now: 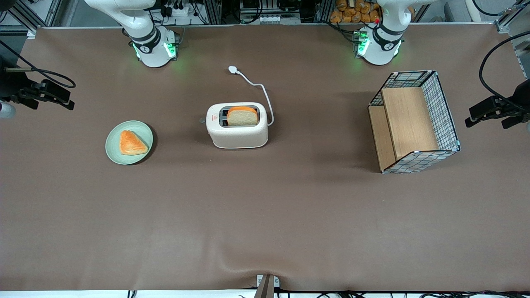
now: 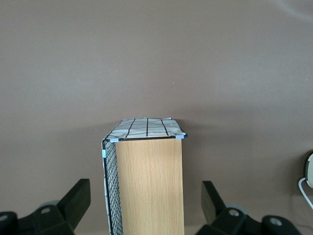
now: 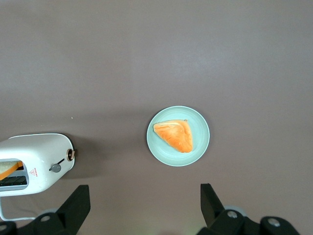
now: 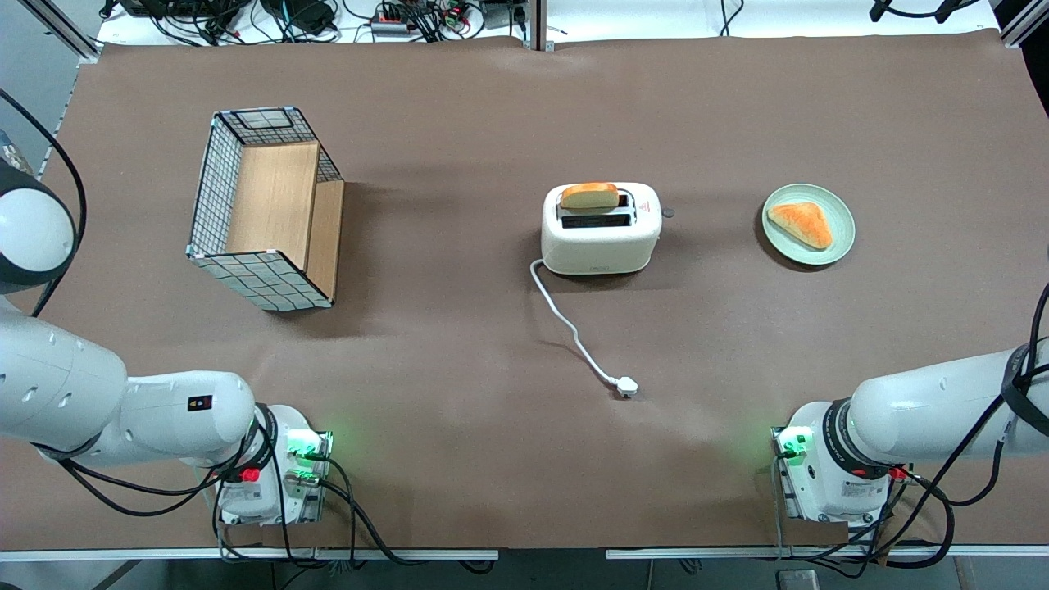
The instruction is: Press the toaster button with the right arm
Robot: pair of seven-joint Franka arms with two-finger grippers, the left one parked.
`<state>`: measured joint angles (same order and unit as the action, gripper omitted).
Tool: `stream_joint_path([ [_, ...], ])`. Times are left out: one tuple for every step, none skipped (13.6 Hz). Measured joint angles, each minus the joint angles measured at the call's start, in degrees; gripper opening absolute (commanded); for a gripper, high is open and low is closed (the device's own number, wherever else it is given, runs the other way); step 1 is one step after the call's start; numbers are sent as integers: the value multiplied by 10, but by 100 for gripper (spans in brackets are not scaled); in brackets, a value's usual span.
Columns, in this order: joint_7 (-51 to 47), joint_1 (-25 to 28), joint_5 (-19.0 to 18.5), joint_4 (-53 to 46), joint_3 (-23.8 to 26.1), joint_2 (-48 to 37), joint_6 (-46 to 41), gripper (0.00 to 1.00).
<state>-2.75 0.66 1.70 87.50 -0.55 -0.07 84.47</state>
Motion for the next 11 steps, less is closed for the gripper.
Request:
stream_joint_path([
  [0, 0, 0, 0, 0, 0, 0, 100],
  [0, 0, 0, -1, 0, 0, 0, 100],
  [0, 0, 0, -1, 0, 0, 0, 100],
  [-1, 0, 0, -1, 0, 0, 0, 100],
  [-1, 0, 0, -1, 0, 0, 0, 100],
  [-1, 0, 0, -1, 0, 0, 0, 100],
  [-1, 0, 0, -1, 0, 0, 0, 100],
  [-1, 0, 0, -1, 0, 0, -1, 100],
  [-2, 0, 0, -1, 0, 0, -1, 100],
  [-2, 0, 0, -1, 0, 0, -1, 100],
  [-2, 0, 0, -1, 0, 0, -1, 100],
])
